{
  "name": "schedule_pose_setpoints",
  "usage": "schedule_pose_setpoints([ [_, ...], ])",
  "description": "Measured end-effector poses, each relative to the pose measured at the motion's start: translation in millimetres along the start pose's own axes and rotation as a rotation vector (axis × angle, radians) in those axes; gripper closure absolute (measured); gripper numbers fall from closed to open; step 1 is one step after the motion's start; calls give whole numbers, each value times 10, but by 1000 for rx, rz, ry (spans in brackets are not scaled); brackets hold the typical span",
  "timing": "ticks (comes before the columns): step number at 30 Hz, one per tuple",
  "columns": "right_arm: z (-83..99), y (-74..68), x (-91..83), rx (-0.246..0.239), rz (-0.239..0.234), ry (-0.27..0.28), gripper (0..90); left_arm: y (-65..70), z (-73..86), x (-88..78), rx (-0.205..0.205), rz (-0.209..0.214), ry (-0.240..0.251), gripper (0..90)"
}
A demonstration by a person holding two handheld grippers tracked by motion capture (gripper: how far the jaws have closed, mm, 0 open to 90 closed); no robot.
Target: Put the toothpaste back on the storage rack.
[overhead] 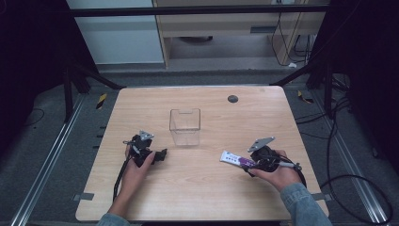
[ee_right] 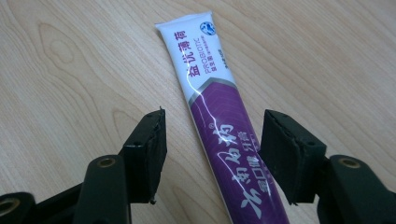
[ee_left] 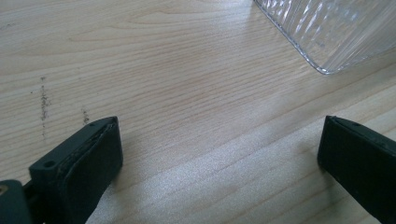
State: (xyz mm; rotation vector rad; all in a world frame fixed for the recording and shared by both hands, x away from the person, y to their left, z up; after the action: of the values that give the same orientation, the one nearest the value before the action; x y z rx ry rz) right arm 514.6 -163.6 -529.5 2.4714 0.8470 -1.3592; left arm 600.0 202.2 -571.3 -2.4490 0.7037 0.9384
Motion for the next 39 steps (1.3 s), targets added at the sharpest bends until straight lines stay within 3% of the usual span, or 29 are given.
schedule_pose_setpoints([
  [6,35,-12,102,1,-24,-24,438,-7,-7,8,1,1,0,0],
  [15,-14,33,167,1,29,-49,467,-6,-5,6,4,1,0,0],
  [24,-25,86,220,19,32,-74,517,-9,-9,11,3,3,0,0],
  [32,-68,170,286,106,91,-93,518,-7,-8,9,3,2,0,0],
  [36,-154,161,330,151,68,-74,518,-7,-8,9,3,2,0,0],
  [39,-202,152,372,155,57,-81,514,-7,-8,9,3,2,0,0],
])
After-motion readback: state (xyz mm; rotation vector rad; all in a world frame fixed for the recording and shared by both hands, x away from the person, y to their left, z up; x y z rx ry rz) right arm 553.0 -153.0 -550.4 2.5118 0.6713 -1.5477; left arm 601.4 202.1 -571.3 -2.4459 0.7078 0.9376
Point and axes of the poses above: each handheld gripper's, and its own axes: x roughly forward along the jaws, z roughly out of its underside, y roughly to its right, the point moved 9 cm from there along x, roughly forward along the jaws, and after that the axes turned 15 degrees about x, right-handed, at the moved point
